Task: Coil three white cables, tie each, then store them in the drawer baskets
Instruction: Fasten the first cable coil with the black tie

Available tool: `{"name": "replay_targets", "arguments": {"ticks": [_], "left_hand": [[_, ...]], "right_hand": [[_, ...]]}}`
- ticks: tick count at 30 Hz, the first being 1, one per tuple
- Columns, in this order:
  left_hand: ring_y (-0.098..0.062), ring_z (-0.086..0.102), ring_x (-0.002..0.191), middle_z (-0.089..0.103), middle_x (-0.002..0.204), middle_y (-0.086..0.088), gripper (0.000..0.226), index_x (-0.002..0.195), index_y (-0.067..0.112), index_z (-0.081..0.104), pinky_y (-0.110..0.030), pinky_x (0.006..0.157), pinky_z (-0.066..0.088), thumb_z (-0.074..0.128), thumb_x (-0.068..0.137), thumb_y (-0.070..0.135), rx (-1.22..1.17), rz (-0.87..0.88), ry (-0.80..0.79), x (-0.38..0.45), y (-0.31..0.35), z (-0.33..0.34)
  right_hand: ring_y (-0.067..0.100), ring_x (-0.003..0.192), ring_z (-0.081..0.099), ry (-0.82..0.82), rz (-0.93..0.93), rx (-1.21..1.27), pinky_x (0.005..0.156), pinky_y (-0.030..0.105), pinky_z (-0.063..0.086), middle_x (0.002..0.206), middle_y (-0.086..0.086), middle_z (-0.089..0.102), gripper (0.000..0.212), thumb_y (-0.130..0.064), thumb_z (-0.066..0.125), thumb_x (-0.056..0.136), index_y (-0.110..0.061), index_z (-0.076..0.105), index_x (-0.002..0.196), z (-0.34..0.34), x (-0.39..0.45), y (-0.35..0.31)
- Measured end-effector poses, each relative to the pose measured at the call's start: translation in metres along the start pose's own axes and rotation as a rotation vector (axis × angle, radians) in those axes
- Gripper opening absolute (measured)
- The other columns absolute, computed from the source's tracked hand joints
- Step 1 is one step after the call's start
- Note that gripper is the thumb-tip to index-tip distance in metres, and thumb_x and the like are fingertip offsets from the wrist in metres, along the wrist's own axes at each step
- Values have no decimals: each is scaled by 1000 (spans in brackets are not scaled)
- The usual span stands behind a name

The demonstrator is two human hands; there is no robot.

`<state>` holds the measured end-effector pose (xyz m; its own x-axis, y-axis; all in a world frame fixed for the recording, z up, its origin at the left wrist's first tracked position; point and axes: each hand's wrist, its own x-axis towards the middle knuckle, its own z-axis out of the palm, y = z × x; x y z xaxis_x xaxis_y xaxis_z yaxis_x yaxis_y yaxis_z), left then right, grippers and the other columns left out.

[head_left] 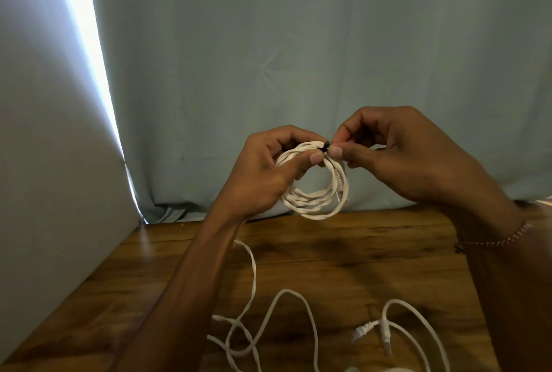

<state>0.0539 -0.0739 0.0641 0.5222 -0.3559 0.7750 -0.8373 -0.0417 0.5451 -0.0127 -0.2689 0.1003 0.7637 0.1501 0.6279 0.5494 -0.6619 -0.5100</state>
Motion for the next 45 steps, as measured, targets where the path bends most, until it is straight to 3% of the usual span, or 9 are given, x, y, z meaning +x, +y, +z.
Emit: {"name": "replay_targets", "arguments": {"ticks": [2, 4, 9, 16, 20, 27, 33, 37, 45], "left_hand": [[-13, 64, 71, 74, 87, -5, 16, 108, 10, 74, -26, 66, 52, 70, 93, 8, -32, -19, 25, 0, -1, 1], [-16, 62, 70, 74, 87, -8, 16, 109, 8, 73, -27, 65, 52, 68, 94, 8, -65, -25, 34, 0, 0, 2], [-18, 64, 74, 75, 92, -8, 17, 112, 4, 72, -28, 68, 52, 61, 99, 7, -79, -37, 45, 0, -1, 1], [-16, 68, 99, 70, 105, -1, 23, 116, 12, 70, -31, 85, 58, 70, 93, 17, 255, 103, 127, 2, 6, 1], [-15, 64, 92, 69, 100, -4, 19, 105, 11, 78, -31, 76, 55, 73, 91, 21, 527, 296, 193, 3, 9, -2], [-22, 59, 87, 66, 93, -10, 15, 95, 8, 78, -32, 70, 49, 71, 91, 21, 819, 456, 269, 3, 13, 0], [-12, 55, 85, 63, 90, -3, 11, 96, 9, 76, -18, 71, 42, 73, 89, 18, 800, 357, 256, 4, 17, 5], [-2, 51, 71, 58, 84, 11, 7, 93, 15, 76, -8, 66, 37, 77, 88, 19, 677, 218, 219, 2, 22, 4], [-7, 51, 55, 58, 63, 9, 5, 93, 19, 76, -24, 55, 45, 73, 92, 23, 488, -23, 160, 2, 26, 0]], "right_hand": [[1, 84, 71, -22, 39, 77, 76, 24, 57, 92, -12, 72, 45, -50, 77, 66, -31, 66, 105, -1, -1, -2], [2, 84, 73, -68, 76, 118, 79, 27, 60, 96, -10, 75, 58, -51, 76, 60, -29, 66, 113, -1, -1, -3], [2, 79, 75, -91, 93, 155, 76, 25, 61, 89, -9, 78, 39, -26, 81, 79, -21, 70, 117, 10, -2, -4], [2, 79, 75, -59, 106, 156, 80, 29, 59, 86, -9, 79, 36, -26, 76, 86, -18, 70, 121, 12, -1, -2], [1, 80, 74, -41, 117, 160, 83, 31, 58, 86, -11, 79, 37, -27, 77, 85, -19, 70, 121, 12, -1, -3], [1, 76, 74, -19, 115, 158, 77, 27, 58, 81, -10, 78, 38, -26, 77, 86, -20, 67, 122, 14, -1, -5], [1, 74, 74, 12, 122, 154, 72, 25, 58, 83, -8, 79, 36, -24, 78, 84, -19, 68, 118, 16, 0, -4], [-2, 75, 73, 29, 118, 88, 69, 20, 57, 90, -8, 78, 38, -27, 80, 81, -23, 67, 117, 19, 0, -5], [1, 76, 73, 63, 149, 89, 68, 20, 58, 89, -9, 76, 38, -26, 83, 80, -23, 68, 114, 24, 3, -4]]}}
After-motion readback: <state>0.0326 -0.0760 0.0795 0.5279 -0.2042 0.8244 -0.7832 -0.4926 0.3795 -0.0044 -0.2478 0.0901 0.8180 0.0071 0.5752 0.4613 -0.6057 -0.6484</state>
